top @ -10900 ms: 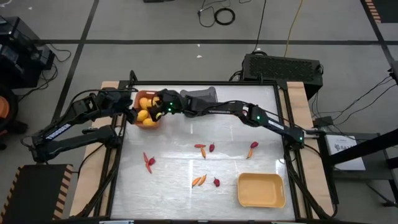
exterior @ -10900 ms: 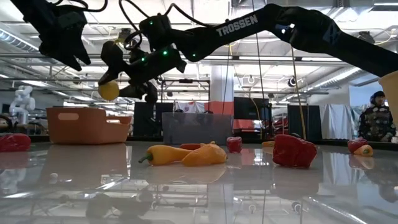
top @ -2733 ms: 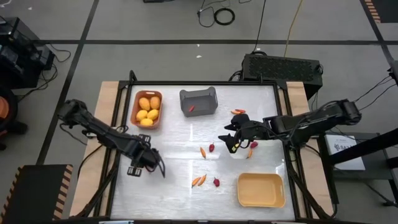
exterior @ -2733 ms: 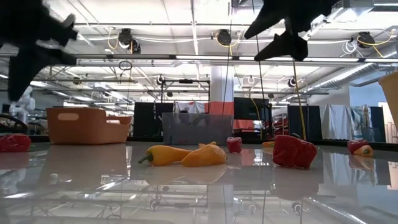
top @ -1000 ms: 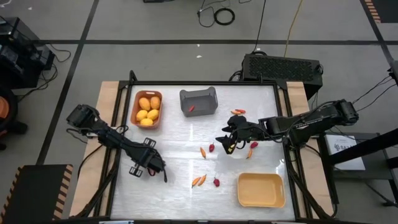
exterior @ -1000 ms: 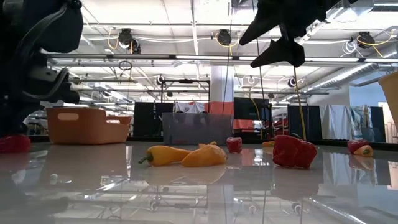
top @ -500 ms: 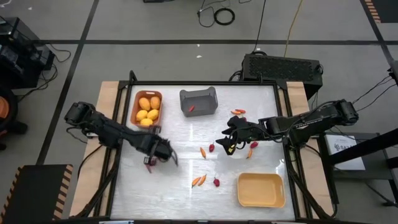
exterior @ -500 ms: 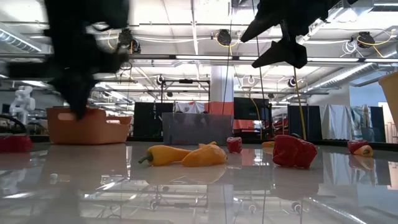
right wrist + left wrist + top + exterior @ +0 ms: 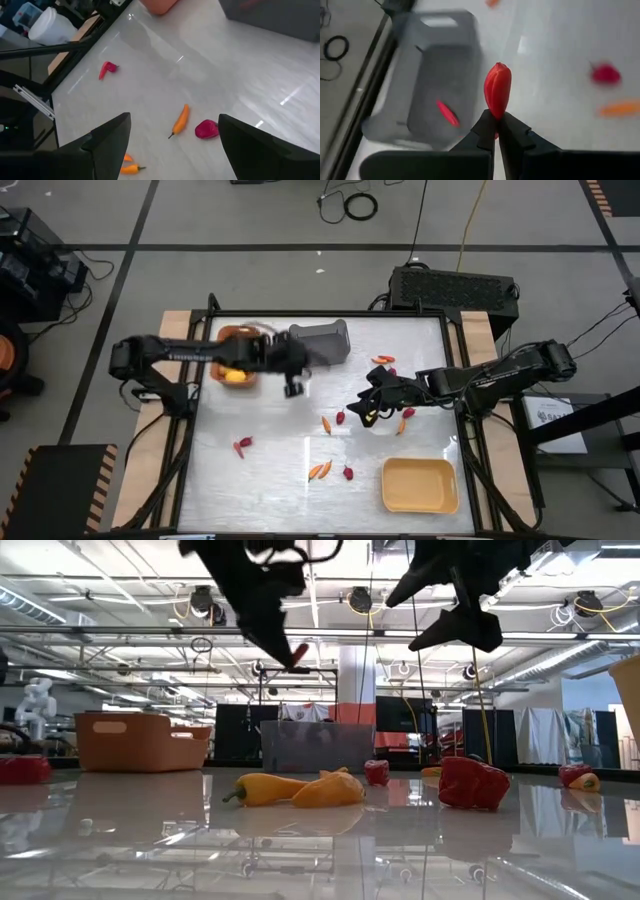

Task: Sort produce into baskets
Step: Put the orange chili pepper into the black bin, then put the yellow chili pepper into the black bin

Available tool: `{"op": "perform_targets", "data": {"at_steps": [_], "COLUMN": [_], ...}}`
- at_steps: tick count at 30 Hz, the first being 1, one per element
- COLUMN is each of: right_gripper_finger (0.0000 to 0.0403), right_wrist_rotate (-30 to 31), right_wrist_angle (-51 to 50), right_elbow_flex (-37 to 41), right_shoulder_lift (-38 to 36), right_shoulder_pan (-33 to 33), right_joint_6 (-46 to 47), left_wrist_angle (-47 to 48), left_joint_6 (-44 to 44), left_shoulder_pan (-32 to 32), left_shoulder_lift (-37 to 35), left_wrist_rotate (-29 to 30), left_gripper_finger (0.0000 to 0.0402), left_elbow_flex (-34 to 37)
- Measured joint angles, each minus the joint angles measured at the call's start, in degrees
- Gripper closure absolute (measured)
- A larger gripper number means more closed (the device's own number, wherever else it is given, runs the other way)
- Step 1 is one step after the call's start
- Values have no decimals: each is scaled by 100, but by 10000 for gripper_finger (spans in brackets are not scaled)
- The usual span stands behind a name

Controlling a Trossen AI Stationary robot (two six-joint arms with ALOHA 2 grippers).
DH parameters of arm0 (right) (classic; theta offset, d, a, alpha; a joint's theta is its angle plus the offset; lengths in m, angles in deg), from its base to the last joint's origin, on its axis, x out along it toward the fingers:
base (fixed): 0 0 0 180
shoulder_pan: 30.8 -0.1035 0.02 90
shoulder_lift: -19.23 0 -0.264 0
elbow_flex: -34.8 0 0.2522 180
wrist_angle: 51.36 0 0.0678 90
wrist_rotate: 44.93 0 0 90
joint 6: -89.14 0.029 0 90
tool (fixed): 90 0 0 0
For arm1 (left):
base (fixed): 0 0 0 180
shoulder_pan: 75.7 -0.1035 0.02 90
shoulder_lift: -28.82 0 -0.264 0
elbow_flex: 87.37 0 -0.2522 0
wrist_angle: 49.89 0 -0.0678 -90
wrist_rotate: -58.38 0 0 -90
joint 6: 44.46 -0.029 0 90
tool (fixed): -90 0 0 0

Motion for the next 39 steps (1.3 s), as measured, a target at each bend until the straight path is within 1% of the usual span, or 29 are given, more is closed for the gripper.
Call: {"op": "perform_targets", "data": {"at_steps": [5,7,9,13,17,20,26,30,32,35,37,39], "right_gripper_finger": [110,110,110,110,110,110,110,110,110,110,110,110], "right_wrist_rotate": [22,34,39,38,37,35,35,32,-21,-368,-534,-595], "right_wrist_angle": [-3,-4,-4,-4,-1,1,16,36,18,-93,-435,-1070], "right_elbow_flex": [0,0,-1,0,0,0,0,-2,-1,-15,-129,-349], "right_shoulder_lift": [0,0,0,0,0,0,0,0,0,-45,-67,-66], "right_shoulder_pan": [39,52,53,66,63,63,66,66,66,220,442,714], "right_joint_6": [87,82,-3,-400,-654,-708,-714,-715,-760,-1050,-1237,-1476], "left_wrist_angle": [-461,-572,-656,-755,-883,-877,-871,-863,-772,-630,-302,-24], "left_joint_6": [343,466,625,699,528,425,405,446,624,1001,1038,1025], "left_shoulder_pan": [-923,-1157,-1289,-1364,-1354,-1358,-1356,-1358,-1361,-1356,-1344,-1314], "left_shoulder_lift": [171,252,303,395,382,384,384,377,273,23,-196,-440], "left_wrist_rotate": [-851,-1176,-1336,-1356,-1182,-959,-554,-388,-489,-932,-1278,-1532], "left_gripper_finger": [386,386,386,386,375,348,270,234,224,220,219,219], "left_elbow_flex": [2,4,4,7,7,7,7,7,9,-59,-152,-200]}}
